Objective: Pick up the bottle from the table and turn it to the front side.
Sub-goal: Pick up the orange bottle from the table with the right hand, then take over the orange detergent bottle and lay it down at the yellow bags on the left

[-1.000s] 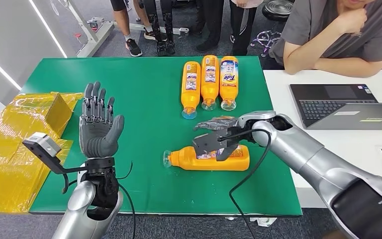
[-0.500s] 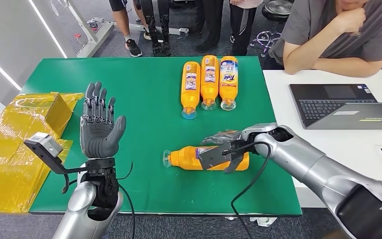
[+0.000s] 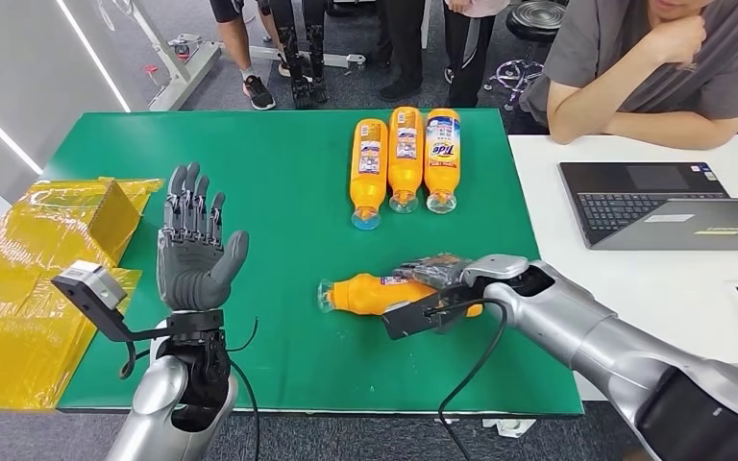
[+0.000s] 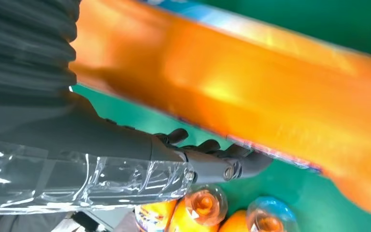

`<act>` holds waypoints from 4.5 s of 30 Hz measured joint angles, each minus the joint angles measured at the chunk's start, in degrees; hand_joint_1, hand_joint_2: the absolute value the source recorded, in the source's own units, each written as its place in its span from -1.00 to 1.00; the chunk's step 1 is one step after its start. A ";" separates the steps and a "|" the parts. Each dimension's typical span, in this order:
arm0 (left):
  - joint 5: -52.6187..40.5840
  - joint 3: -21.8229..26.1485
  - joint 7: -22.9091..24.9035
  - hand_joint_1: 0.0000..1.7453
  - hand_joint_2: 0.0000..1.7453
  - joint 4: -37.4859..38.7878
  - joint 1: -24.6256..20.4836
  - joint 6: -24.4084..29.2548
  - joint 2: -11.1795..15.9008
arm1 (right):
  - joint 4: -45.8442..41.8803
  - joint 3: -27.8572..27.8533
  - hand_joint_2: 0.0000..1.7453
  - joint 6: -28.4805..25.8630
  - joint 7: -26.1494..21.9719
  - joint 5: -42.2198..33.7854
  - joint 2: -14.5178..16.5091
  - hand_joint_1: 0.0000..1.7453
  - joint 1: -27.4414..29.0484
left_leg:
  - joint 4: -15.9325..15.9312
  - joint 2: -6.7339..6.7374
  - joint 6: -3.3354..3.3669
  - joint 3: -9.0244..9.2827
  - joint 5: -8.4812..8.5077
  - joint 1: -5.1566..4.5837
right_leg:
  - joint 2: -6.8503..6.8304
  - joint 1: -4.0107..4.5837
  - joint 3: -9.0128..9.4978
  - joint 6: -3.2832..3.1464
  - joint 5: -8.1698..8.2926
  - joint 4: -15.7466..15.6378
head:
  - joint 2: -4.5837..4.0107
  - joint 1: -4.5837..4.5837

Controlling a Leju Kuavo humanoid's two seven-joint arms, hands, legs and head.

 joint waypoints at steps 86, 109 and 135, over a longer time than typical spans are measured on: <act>-0.23 2.61 0.87 -1.00 1.00 -2.09 5.71 -13.61 -4.77 | -22.90 -38.99 1.00 -49.19 -12.68 2.89 16.63 1.00 35.67 | -0.05 -0.09 0.06 -0.08 0.00 -0.01 | -0.10 0.01 -0.05 0.08 -0.07 -0.04 | 0.00 0.00; 1.86 -1.42 1.42 -1.00 1.00 3.61 0.55 -18.30 -5.32 | -15.43 -35.01 1.00 -34.82 -6.88 8.96 19.97 1.00 26.62 | -0.05 -0.09 0.05 -0.10 0.02 0.00 | -0.10 0.01 -0.06 0.08 -0.07 -0.01 | 0.00 -0.01; 4.93 1.79 1.64 -1.00 1.00 4.15 0.86 -15.93 -5.03 | -9.46 -31.17 1.00 -26.90 -8.76 7.37 23.02 1.00 21.33 | -0.05 -0.10 0.05 -0.12 0.01 -0.01 | -0.10 0.01 -0.07 0.08 -0.07 -0.02 | 0.00 0.00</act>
